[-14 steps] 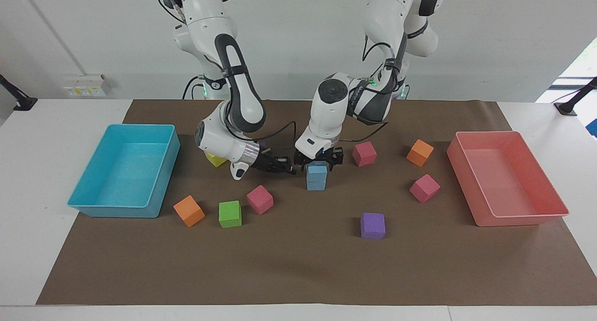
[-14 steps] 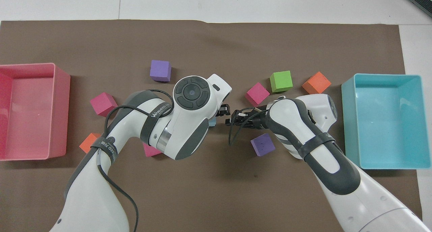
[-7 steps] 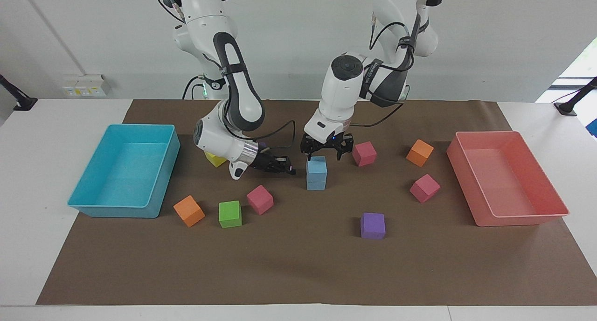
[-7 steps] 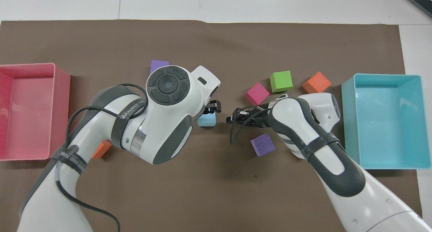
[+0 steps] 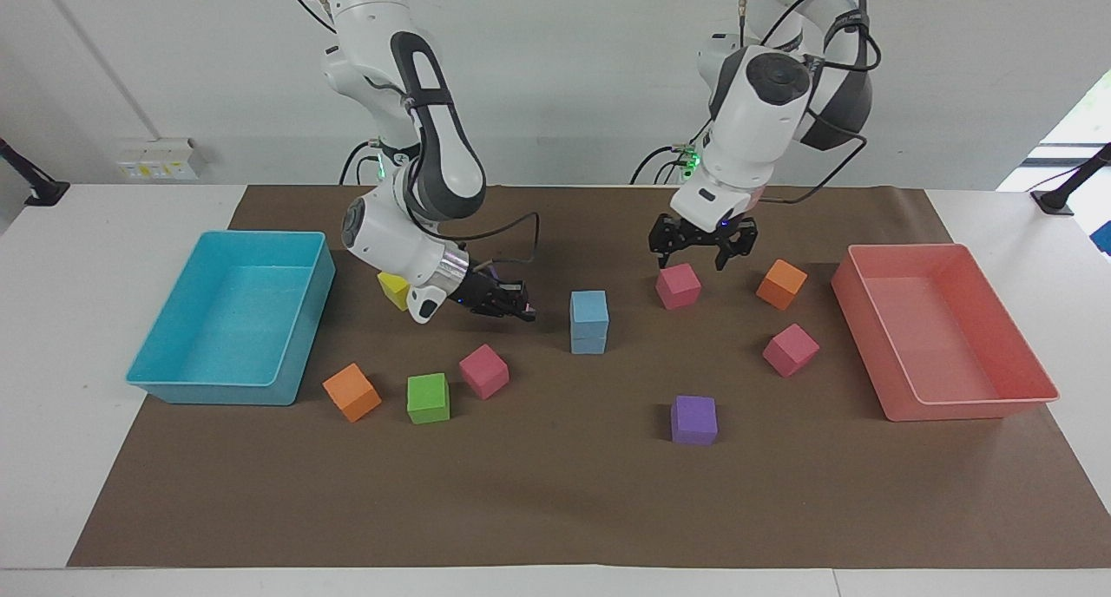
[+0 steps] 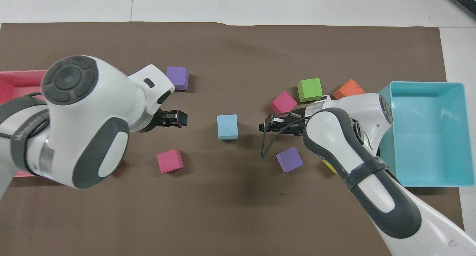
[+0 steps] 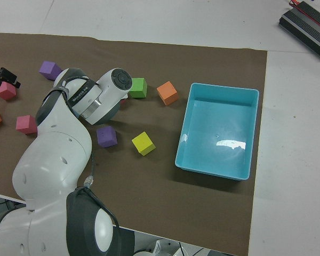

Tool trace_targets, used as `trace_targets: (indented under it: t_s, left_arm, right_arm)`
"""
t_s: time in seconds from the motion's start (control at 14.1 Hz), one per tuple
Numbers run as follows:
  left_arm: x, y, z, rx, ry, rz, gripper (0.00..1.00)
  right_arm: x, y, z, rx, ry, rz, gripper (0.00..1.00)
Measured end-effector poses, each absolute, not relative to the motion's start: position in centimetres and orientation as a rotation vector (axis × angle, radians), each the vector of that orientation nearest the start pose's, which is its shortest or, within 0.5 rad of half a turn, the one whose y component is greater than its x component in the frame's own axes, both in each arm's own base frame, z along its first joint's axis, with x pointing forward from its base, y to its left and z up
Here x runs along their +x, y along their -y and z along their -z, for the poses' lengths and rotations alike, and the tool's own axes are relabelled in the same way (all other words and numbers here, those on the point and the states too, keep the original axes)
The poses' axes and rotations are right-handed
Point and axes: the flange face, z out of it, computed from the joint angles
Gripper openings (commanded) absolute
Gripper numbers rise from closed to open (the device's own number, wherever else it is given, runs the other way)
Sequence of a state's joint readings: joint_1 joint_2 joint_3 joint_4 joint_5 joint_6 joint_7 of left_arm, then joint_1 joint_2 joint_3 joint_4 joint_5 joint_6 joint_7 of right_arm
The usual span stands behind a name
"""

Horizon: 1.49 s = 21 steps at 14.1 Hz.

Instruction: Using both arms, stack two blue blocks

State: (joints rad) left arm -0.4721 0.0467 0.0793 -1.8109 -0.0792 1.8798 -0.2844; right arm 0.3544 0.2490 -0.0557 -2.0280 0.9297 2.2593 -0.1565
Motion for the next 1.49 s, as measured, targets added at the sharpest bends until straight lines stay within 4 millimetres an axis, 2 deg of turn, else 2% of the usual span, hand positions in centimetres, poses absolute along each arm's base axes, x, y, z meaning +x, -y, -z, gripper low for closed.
trace_targets:
  t_s: [0.07, 0.36, 0.5, 0.64, 0.78, 0.92, 1.07, 1.21, 1.35, 1.49]
  left_arm:
    - [53.7, 20.7, -51.7, -3.215, -0.158, 0.002, 1.0]
    - [55.8, 12.7, -54.2, -3.214, -0.242, 0.078, 1.0]
    - [56.3, 9.6, -56.1, -3.211, -0.253, 0.086, 1.0]
    - [56.4, 7.7, -58.2, -3.211, -0.244, 0.088, 1.0]
    - [56.3, 6.2, -59.9, -3.214, -0.209, 0.085, 1.0]
    - [56.0, 3.9, -61.0, -3.214, -0.199, 0.047, 1.0]
    - [55.6, 1.4, -62.0, -3.211, -0.236, 0.019, 1.0]
    - [55.2, 0.4, -62.5, -3.212, -0.249, -0.011, 1.0]
    - [54.9, 1.4, -62.4, -3.211, -0.281, -0.05, 1.0]
    - [54.2, 2.8, -62.1, -3.207, -0.325, -0.134, 1.0]
  right_arm:
    - [56.6, -19.6, -34.4, -2.491, -0.199, -0.069, 1.0]
    - [57.1, -19.3, -37.6, -2.647, -0.162, -0.011, 1.0]
    - [57.2, -18.7, -38.7, -2.74, -0.109, 0.029, 1.0]
    - [57.3, -18.0, -40.2, -2.864, -0.015, 0.076, 1.0]
    - [57.8, -16.9, -42.8, -2.953, 0.07, 0.066, 1.0]
    - [58.4, -15.7, -45.2, -3.03, 0.126, 0.073, 1.0]
    - [58.8, -14.6, -46.6, -3.081, 0.15, 0.075, 1.0]
    - [59.0, -13.7, -47.9, -3.092, 0.136, 0.08, 1.0]
    - [59.2, -11.6, -49.7, -3.09, 0.084, 0.113, 1.0]
    - [58.7, -8.5, -52.2, -3.087, 0.012, 0.135, 1.0]
